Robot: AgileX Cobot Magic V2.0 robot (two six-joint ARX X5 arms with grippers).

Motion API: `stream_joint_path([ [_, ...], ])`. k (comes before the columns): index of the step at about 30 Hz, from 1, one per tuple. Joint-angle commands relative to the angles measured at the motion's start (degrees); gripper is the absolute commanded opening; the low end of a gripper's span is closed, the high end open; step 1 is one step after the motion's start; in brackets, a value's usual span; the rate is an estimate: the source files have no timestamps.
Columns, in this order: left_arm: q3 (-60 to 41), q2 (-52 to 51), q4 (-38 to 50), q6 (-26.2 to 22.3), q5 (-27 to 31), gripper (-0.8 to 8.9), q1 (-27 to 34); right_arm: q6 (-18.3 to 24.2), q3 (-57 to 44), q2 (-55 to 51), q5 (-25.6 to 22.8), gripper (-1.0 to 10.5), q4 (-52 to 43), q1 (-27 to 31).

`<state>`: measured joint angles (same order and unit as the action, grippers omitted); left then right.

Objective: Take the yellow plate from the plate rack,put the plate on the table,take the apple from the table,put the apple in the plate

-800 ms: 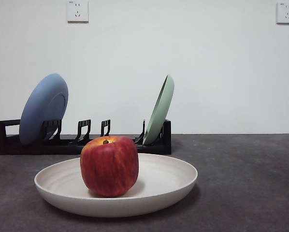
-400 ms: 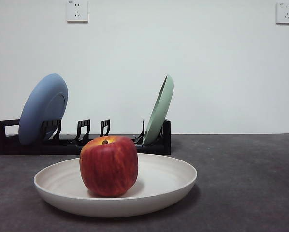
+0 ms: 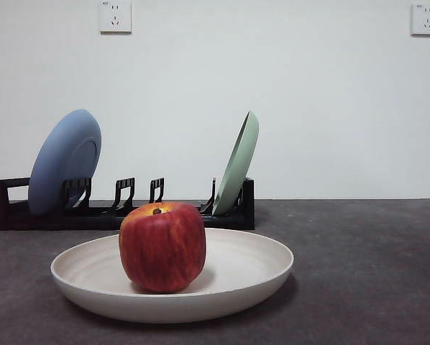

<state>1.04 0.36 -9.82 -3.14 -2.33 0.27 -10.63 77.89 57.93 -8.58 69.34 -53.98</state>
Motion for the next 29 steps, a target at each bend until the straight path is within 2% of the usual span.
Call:
stream_joint_path([
  [1, -0.59, 0.15, 0.39, 0.46, -0.22, -0.03, 0.02, 0.15, -0.02, 0.04, -0.02, 0.0, -0.24, 0.00],
  [17, -0.59, 0.57, 0.42, 0.46, -0.26, -0.03, 0.02, 0.17, -0.09, 0.02, -0.02, 0.0, -0.17, 0.00],
  [19, -0.59, 0.57, 0.42, 0.46, -0.26, -0.03, 0.02, 0.33, -0.24, -0.59, -1.40, 0.0, 0.07, 0.52],
  [20, -0.59, 0.66, 0.39, 0.44, -0.26, -0.03, 0.02, 1.68, -0.59, -1.60, -1.68, 0.0, -0.07, 1.25],
  [23, -0.59, 0.81, 0.39, 0.46, -0.26, -0.03, 0.02, 11.26, -4.33, -4.44, -2.21, 0.0, -3.93, 5.95],
  [25, -0.59, 0.92, 0.42, 0.44, -0.24, -0.03, 0.02, 16.59, -10.97, -8.09, -0.77, 0.0, -12.11, 11.10],
  [27, -0.59, 0.92, 0.42, 0.44, -0.26, -0.03, 0.02, 18.97, -20.35, -13.40, 1.90, 0.0, -23.98, 17.00],
  [29, -0.59, 0.92, 0.39, 0.44, -0.26, -0.03, 0.02, 19.19, -30.16, -19.12, 3.80, 0.0, -36.74, 23.08],
])
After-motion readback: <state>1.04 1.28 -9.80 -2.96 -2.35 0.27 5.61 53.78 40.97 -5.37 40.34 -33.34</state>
